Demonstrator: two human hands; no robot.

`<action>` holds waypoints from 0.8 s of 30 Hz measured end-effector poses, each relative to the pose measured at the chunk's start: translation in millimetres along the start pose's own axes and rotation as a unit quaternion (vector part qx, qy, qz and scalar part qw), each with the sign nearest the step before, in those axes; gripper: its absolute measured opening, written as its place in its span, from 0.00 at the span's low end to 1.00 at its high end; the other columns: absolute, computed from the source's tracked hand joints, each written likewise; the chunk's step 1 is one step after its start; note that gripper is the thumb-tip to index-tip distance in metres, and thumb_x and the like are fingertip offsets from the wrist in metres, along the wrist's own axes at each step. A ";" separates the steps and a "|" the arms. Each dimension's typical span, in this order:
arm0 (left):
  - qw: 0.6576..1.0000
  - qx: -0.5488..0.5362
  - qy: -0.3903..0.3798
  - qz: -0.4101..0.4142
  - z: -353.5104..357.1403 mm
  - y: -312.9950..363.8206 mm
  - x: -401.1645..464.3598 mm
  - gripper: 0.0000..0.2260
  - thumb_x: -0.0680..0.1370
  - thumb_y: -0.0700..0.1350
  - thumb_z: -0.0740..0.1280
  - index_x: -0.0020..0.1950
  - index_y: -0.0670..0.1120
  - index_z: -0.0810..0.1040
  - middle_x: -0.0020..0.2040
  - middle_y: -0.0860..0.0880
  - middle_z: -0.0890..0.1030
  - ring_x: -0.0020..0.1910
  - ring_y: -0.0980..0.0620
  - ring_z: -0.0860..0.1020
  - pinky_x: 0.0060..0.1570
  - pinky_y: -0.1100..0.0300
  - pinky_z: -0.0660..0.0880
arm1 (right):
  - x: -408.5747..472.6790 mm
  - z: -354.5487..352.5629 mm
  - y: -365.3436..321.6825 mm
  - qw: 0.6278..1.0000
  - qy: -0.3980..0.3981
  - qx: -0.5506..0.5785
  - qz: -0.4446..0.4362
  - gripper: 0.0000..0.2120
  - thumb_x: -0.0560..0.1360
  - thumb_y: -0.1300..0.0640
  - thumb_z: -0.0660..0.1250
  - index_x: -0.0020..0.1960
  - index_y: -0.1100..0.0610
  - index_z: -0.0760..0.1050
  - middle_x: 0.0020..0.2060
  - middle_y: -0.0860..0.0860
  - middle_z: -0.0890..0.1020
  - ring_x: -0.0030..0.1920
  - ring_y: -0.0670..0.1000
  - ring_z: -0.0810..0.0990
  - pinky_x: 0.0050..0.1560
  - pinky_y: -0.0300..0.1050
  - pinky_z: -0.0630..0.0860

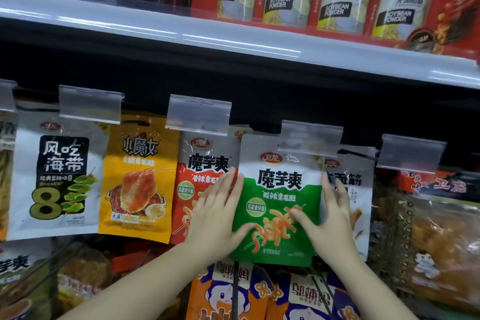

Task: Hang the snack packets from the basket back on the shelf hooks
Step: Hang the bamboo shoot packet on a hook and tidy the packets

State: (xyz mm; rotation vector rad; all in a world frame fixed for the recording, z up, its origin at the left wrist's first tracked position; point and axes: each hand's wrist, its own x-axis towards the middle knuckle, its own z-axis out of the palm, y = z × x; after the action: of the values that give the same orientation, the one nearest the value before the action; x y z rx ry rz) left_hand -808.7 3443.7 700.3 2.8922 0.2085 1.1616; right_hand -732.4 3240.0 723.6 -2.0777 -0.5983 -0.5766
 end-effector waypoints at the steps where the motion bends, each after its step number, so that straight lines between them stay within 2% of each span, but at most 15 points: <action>1: 1.000 -0.019 -0.005 0.007 -2.8 1.6 5.7 0.42 0.74 0.69 0.56 0.74 0.57 0.31 0.77 0.52 0.34 0.76 0.53 0.39 0.70 0.54 0.37 | 1.9 -1.4 -2.9 1.000 -0.012 0.001 -0.014 0.44 0.71 0.44 0.71 0.77 0.41 0.46 0.77 0.42 0.45 0.76 0.48 0.48 0.73 0.53 0.54; 3: 0.999 -0.037 -0.015 0.006 -12.6 7.9 17.2 0.40 0.75 0.67 0.59 0.70 0.62 0.29 0.77 0.52 0.33 0.77 0.52 0.39 0.68 0.55 0.35 | 6.5 -1.1 -7.3 0.999 -0.024 -0.006 -0.039 0.44 0.72 0.45 0.70 0.77 0.44 0.45 0.78 0.43 0.48 0.77 0.46 0.48 0.74 0.47 0.51; 6: 0.997 -0.057 -0.044 0.010 -18.4 11.8 31.9 0.41 0.75 0.63 0.63 0.68 0.67 0.29 0.77 0.54 0.36 0.78 0.51 0.43 0.70 0.55 0.41 | 10.0 4.0 -12.9 0.999 -0.034 -0.017 -0.026 0.42 0.74 0.46 0.69 0.78 0.46 0.45 0.78 0.45 0.48 0.77 0.46 0.48 0.74 0.45 0.48; 9: 0.996 -0.041 -0.081 0.018 -20.8 12.3 40.4 0.41 0.75 0.62 0.64 0.73 0.66 0.34 0.79 0.54 0.42 0.78 0.50 0.45 0.73 0.53 0.48 | 14.2 7.0 -15.1 0.999 -0.038 -0.015 0.008 0.40 0.74 0.46 0.68 0.78 0.46 0.48 0.78 0.47 0.49 0.77 0.48 0.48 0.74 0.45 0.48; 12: 0.995 -0.032 -0.096 0.007 -23.1 15.1 44.5 0.40 0.75 0.62 0.64 0.75 0.64 0.38 0.79 0.53 0.47 0.78 0.49 0.47 0.74 0.53 0.48 | 18.7 10.1 -13.6 0.998 -0.045 -0.021 0.025 0.39 0.74 0.46 0.67 0.78 0.47 0.49 0.78 0.48 0.48 0.77 0.50 0.48 0.75 0.46 0.48; 18: 0.998 0.012 -0.067 -0.010 -23.3 23.5 42.8 0.39 0.76 0.61 0.63 0.76 0.61 0.38 0.79 0.50 0.46 0.78 0.47 0.46 0.72 0.54 0.41 | 20.9 21.5 -12.5 0.997 -0.030 -0.063 0.022 0.38 0.77 0.45 0.64 0.78 0.48 0.46 0.78 0.51 0.46 0.77 0.53 0.44 0.77 0.51 0.47; 21: 0.998 0.053 -0.023 0.006 -23.2 25.9 36.4 0.41 0.76 0.62 0.62 0.73 0.61 0.30 0.79 0.49 0.40 0.77 0.47 0.40 0.72 0.50 0.34 | 13.9 19.1 -11.6 0.995 -0.021 -0.101 -0.010 0.39 0.77 0.43 0.62 0.78 0.45 0.40 0.78 0.49 0.41 0.77 0.55 0.42 0.76 0.56 0.49; 23: 0.997 0.071 -0.006 0.029 -25.6 28.1 34.9 0.42 0.76 0.63 0.59 0.70 0.62 0.25 0.76 0.51 0.34 0.74 0.49 0.35 0.72 0.49 0.32 | 11.7 13.6 -13.1 0.988 -0.028 -0.141 -0.054 0.39 0.78 0.44 0.61 0.76 0.40 0.37 0.76 0.46 0.36 0.77 0.55 0.40 0.75 0.57 0.50; 24: 0.996 0.074 0.002 0.043 -27.1 30.1 36.1 0.40 0.77 0.65 0.57 0.70 0.62 0.25 0.76 0.52 0.34 0.74 0.50 0.35 0.71 0.49 0.31 | 12.3 10.8 -13.9 0.981 -0.038 -0.171 -0.082 0.38 0.78 0.43 0.60 0.75 0.38 0.35 0.76 0.45 0.35 0.77 0.55 0.38 0.75 0.58 0.50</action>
State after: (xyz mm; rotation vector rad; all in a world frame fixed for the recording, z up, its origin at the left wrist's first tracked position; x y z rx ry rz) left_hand -798.1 3417.7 746.7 3.0552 0.1802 1.2150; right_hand -729.3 3258.5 734.0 -2.3952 -0.7623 -0.7394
